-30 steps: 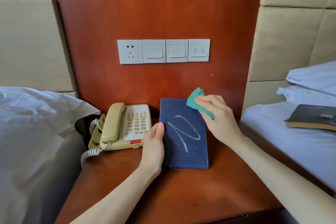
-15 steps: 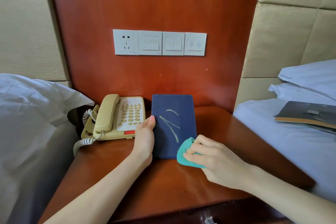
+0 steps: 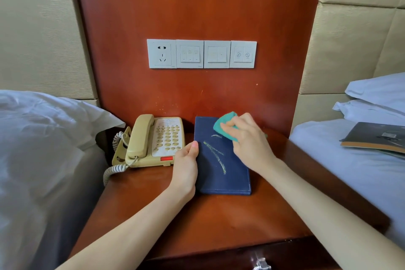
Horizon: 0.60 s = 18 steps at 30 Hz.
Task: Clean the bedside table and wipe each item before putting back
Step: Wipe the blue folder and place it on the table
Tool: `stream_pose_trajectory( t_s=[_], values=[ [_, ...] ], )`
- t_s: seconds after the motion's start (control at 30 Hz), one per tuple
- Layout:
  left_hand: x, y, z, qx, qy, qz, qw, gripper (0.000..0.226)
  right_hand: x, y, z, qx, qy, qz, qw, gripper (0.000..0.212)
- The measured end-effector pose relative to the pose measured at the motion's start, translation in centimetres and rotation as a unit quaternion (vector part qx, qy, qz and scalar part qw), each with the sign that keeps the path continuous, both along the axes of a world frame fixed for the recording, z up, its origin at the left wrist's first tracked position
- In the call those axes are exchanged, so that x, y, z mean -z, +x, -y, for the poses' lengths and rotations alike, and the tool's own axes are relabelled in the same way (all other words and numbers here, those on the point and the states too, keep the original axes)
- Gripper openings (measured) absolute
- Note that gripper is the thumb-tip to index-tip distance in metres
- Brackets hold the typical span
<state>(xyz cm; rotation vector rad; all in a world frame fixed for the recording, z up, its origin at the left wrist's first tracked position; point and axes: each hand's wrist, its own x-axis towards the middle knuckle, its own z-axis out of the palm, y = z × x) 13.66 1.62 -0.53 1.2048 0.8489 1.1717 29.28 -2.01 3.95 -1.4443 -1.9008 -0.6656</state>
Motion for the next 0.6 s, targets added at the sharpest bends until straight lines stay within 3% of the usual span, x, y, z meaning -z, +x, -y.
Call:
stream_pose_trajectory(
  t_s=[0.27,0.43,0.53,0.6],
  values=[
    [0.0,0.1,-0.3,-0.021,-0.061,0.005,0.998,0.036,4.9,-0.5,5.4,-0.071,-0.138,-0.002,0.988,0.050],
    [-0.1,0.1,-0.4,-0.006,-0.104,0.009,0.995,0.031,4.3,0.6,6.7,-0.130,-0.185,0.091,0.970,0.045],
    [-0.3,0.0,-0.6,0.002,-0.084,-0.004,0.996,0.034,2.4,1.3,4.3,-0.091,-0.142,0.124,0.978,0.046],
    [-0.2,0.0,-0.5,0.016,-0.056,-0.029,0.998,0.038,1.0,1.6,1.7,-0.018,-0.116,0.069,0.991,0.047]
  ],
)
